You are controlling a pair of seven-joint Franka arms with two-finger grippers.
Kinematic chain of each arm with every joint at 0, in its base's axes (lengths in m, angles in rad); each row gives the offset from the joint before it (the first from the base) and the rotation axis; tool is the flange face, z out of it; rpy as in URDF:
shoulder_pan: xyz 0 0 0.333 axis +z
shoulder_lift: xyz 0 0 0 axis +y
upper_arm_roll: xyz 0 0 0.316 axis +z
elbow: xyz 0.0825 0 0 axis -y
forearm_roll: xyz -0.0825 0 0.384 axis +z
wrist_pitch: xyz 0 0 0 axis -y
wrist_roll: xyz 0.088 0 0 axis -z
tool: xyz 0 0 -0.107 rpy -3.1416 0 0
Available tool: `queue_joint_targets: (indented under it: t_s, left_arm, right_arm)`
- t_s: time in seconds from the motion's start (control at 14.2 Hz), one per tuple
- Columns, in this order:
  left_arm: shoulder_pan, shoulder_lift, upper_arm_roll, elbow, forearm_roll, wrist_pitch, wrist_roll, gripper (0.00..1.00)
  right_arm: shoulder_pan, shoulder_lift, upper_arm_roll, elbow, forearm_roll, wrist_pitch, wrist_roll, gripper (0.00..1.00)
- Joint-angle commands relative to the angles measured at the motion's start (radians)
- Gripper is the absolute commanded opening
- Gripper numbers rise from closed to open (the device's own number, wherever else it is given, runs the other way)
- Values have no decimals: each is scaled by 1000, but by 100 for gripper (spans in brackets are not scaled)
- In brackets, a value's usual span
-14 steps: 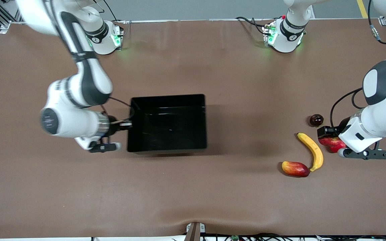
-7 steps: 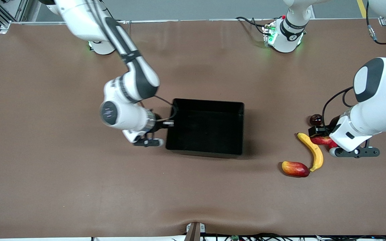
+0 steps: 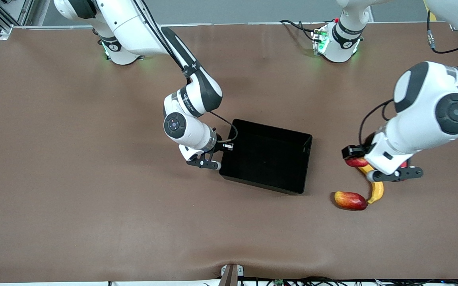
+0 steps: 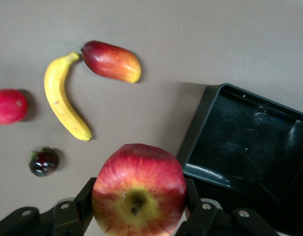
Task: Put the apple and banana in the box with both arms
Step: 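Slide the black box with the right gripper while the left gripper lifts the apple, then carry the apple over the box with the left gripper while the right gripper retracts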
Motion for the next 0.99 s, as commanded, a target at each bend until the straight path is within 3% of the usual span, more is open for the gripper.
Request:
queue_joint_targets:
  t_s: [0.0, 0.14, 0.35, 0.49, 0.64, 0.92]
  left_arm:
    - [-68, 4, -2, -11, -13, 4, -119, 0]
    - [-129, 17, -2, -10, -10, 16, -219, 0]
    - [-220, 69, 2, -11, 11, 62, -326, 0]
    - [-241, 118, 2, -13, 54, 98, -377, 0]
    - [-283, 186, 2, -14, 109, 108, -382, 0]
    - [-292, 309, 1, -17, 113, 119, -382, 0]
  right_arm:
    - [5, 13, -14, 39, -4, 6, -6, 100]
    - [-23, -5, -18, 81, -10, -35, -2, 100]
    - [-118, -19, -53, 229, -24, -344, -3, 100]
    - [-145, -19, -110, 318, -73, -481, -10, 100]
    - [-155, -22, -170, 346, -102, -533, -16, 100]
    - [-172, -84, -329, 398, -112, -719, -87, 100]
